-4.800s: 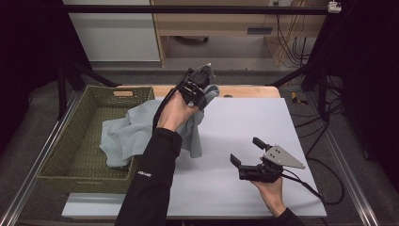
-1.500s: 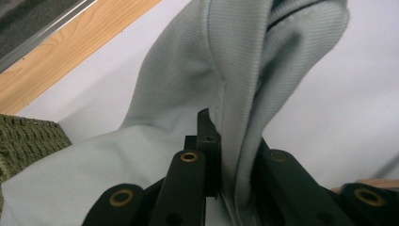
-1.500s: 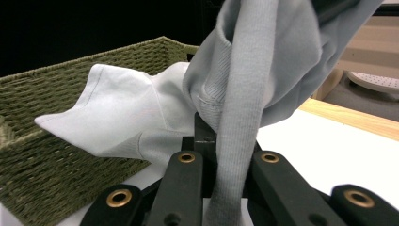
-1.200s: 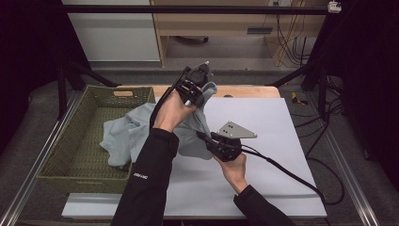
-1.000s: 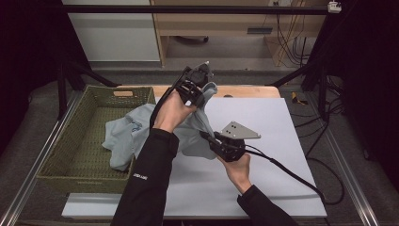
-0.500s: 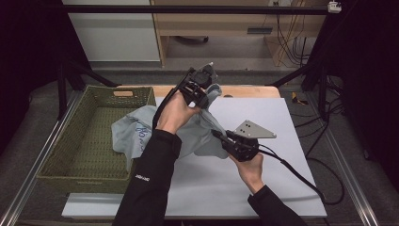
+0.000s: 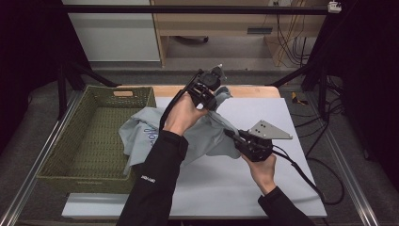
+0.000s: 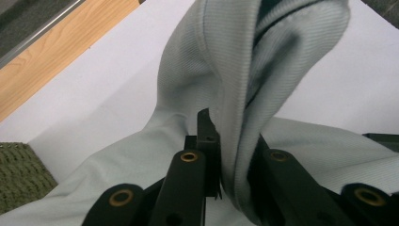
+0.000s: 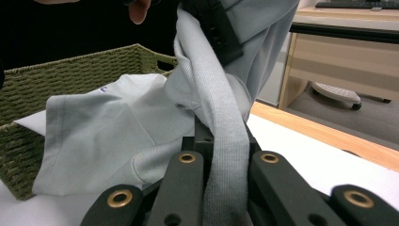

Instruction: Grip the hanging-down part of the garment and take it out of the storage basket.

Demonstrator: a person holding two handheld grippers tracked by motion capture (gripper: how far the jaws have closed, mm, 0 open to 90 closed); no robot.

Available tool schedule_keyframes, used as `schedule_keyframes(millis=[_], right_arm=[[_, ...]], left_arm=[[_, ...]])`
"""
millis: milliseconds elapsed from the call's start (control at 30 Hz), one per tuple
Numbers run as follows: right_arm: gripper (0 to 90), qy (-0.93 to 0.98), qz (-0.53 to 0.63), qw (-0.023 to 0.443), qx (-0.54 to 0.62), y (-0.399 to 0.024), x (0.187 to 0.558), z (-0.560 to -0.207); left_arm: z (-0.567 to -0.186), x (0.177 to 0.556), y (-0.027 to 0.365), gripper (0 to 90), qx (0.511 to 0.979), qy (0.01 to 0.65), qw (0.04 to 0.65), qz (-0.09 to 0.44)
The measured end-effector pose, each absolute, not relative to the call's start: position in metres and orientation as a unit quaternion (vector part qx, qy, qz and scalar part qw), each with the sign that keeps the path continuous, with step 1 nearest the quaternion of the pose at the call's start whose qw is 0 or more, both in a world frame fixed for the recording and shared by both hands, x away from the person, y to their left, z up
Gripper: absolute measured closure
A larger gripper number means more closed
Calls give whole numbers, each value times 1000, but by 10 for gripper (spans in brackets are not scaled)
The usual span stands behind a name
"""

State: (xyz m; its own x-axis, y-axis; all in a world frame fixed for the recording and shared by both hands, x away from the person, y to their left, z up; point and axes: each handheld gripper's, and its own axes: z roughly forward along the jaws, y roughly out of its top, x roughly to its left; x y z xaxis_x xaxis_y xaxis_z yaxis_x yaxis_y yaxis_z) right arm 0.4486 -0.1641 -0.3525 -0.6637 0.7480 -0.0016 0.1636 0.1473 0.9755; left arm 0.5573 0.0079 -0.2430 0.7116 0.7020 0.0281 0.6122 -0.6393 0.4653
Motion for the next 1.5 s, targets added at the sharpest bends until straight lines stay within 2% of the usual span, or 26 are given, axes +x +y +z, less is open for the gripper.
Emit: schedule_keyframes(millis=[1067,1500], right_arm=[[861,708,550,294,333,-195,455,-332],[861,705,532,334,329,-205,459,-320]], left_arm=[[-242,553,-6,828,895,363,240,98],[-239,552,-12,827,893,358,256,91]])
